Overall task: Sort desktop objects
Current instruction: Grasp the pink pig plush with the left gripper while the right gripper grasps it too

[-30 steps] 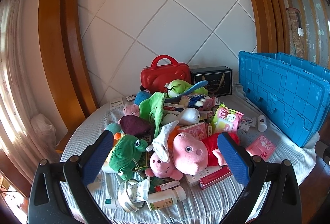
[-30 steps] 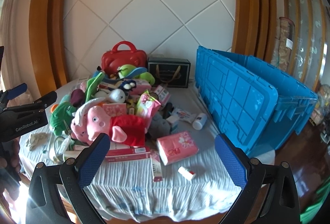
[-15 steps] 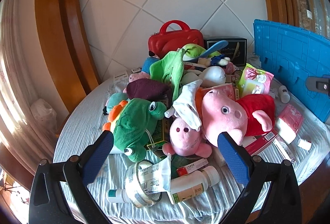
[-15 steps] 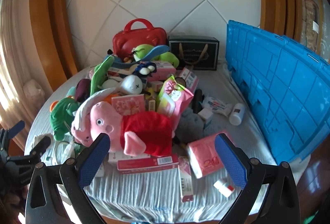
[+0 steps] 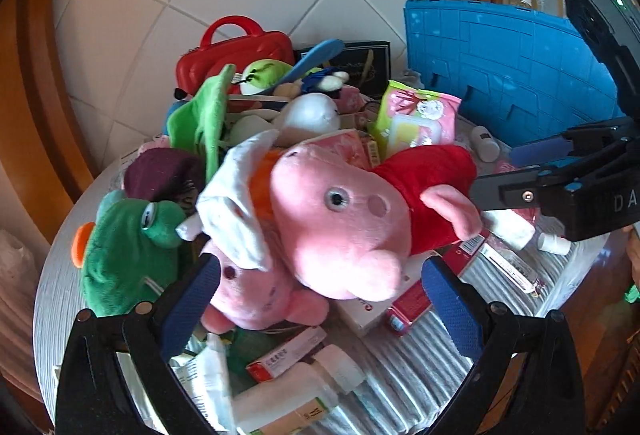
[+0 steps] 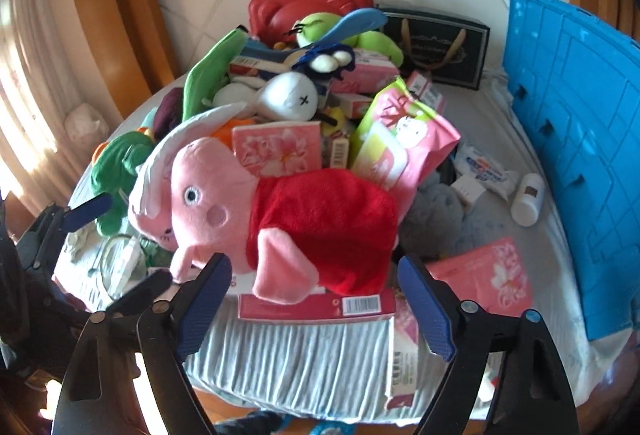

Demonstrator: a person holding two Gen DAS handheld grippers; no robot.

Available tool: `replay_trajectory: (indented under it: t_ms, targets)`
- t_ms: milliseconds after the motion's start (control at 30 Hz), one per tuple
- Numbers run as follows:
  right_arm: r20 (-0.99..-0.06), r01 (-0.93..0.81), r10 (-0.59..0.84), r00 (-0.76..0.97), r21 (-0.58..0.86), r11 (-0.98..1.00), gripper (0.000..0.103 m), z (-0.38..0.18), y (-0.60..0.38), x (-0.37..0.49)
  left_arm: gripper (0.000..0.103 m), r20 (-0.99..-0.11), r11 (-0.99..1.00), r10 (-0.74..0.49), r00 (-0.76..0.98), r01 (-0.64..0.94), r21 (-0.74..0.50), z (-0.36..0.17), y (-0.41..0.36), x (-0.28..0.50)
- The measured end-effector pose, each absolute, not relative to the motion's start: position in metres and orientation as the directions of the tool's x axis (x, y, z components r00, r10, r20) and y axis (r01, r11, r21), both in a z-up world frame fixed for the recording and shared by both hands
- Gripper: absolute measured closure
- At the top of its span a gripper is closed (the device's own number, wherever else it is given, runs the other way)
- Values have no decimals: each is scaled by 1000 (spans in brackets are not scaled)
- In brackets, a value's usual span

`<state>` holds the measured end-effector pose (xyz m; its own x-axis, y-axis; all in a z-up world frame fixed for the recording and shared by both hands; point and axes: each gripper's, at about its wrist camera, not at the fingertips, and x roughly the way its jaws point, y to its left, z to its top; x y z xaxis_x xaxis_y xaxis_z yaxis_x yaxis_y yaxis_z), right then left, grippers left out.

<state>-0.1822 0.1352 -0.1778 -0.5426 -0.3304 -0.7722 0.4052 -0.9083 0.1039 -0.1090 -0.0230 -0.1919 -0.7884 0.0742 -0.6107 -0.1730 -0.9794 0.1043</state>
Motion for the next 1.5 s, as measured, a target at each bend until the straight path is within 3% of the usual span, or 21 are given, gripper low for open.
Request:
replay_trajectory:
  t_ms: [100, 233, 300, 467, 600, 733, 800, 1033, 1233, 1267, 1300, 1500]
  targets:
    - [-786, 470, -393, -477, 150, -870, 44, -188, 134, -187, 1, -631, -966, 69, -773, -210, 151, -205, 1, -112]
    - [-795, 538, -448, -408, 187, -822, 52, -197, 129, -195, 4, -634, -970, 54, -771, -192, 151, -218, 12, -116]
    - [-797, 570, -459, -392, 182, -801, 52, -201, 124, -197, 18, -647, -975, 38, -761, -170, 143, -225, 14, -120]
    - [-810, 585, -451, -374, 171, -792, 55, -212, 122, -206, 35, -655, -977, -25, -755, -119, 175, -236, 17, -123]
    - [-831, 589, -419, -366, 142, -795, 75, -216, 120, -209, 52, -655, -984, -41, -754, -84, 158, -236, 9, -120]
    - [-845, 581, -386, -370, 113, -806, 84, -218, 117, -208, 61, -663, -987, -48, -747, -65, 144, -233, 4, -119]
    - [-848, 578, -368, -382, 91, -811, 84, -219, 114, -206, 66, -660, -987, -48, -750, -65, 145, -230, 6, -116]
    - [-846, 576, -366, -387, 88, -813, 84, -220, 109, -202, 68, -631, -981, -59, -774, -72, 181, -222, 8, -108]
    - [-850, 548, -356, -388, 98, -831, 84, -223, 109, -206, 93, -669, -988, 33, -742, -125, 90, -226, 3, -116]
    - [-851, 536, -357, -386, 108, -837, 86, -225, 111, -208, 94, -671, -989, 45, -740, -129, 76, -226, 3, -118]
    - [-847, 526, -372, -379, 133, -840, 94, -226, 114, -210, 96, -669, -989, 53, -741, -133, 70, -224, 2, -119]
    - [-774, 514, -459, -435, 205, -833, 96, -201, 122, -208, 98, -649, -981, 98, -754, -181, 62, -209, 6, -121]
